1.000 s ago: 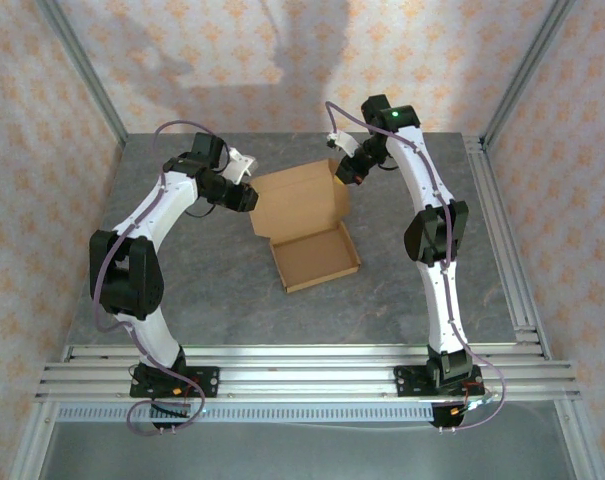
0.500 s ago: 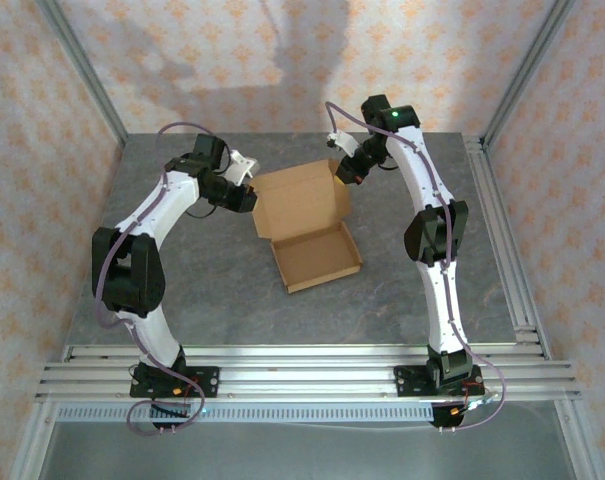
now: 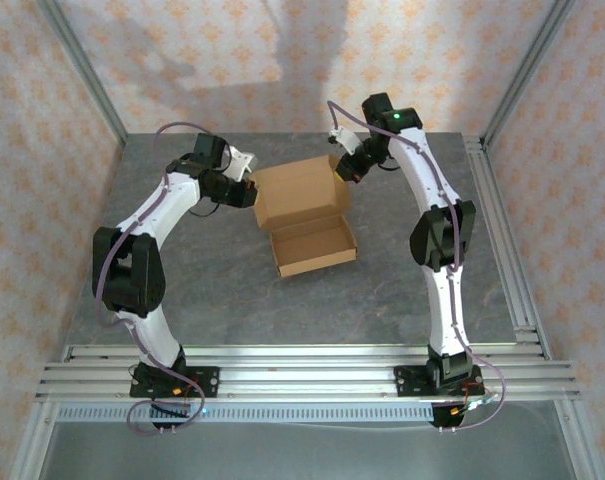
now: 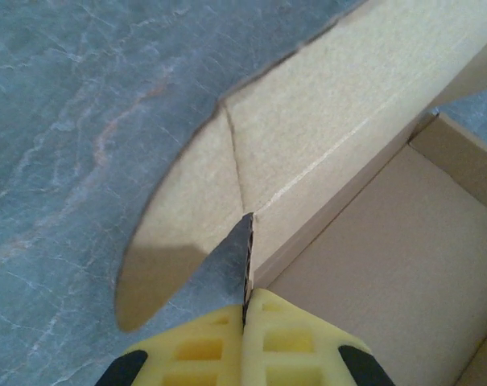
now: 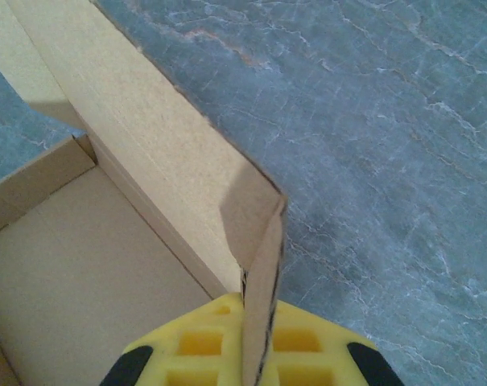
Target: Fold the paper box
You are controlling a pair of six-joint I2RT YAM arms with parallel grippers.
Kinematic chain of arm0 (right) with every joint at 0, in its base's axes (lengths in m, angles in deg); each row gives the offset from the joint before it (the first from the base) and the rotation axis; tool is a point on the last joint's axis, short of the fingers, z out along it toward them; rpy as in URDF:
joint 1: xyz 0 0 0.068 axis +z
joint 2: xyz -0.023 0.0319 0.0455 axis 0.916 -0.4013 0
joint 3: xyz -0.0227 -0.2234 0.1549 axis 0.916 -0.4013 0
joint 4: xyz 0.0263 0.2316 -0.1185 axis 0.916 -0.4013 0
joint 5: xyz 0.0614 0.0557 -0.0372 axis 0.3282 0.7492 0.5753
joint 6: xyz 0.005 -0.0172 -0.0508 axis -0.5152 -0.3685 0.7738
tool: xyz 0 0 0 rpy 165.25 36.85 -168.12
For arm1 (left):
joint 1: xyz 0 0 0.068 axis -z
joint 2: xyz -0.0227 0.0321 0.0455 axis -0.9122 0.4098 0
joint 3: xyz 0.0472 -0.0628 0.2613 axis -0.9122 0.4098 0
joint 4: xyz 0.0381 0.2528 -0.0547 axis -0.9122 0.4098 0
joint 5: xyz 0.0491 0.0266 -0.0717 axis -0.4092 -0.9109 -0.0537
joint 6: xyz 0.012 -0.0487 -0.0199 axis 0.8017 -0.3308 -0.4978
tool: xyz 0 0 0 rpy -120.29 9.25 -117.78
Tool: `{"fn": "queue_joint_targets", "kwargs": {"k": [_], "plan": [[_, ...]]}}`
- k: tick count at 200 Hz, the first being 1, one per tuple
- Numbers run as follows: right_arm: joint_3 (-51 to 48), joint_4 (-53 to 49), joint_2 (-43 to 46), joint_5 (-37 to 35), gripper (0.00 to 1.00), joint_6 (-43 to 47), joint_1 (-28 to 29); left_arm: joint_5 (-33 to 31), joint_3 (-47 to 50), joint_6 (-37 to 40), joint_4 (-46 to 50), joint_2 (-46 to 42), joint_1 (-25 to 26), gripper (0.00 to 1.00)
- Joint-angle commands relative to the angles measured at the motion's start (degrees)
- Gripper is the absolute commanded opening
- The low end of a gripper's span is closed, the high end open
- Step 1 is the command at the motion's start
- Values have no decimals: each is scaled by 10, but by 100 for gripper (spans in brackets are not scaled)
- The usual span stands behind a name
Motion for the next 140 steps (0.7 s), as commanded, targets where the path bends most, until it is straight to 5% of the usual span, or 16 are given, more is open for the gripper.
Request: {"fn": "queue_joint_targets", "kwargs": {"k": [1,67,140], "plan": [[-64,120,70,-42,0,-57,4,-58,-5,-38,-38,-30,4,0],[-289,370,194,-143,0,-151,35,-138,-10,-100,-94,-43,31,0],[-430,577,264,-259,0,-349,49,-204,13,-182,-156,-55,68,0]]}}
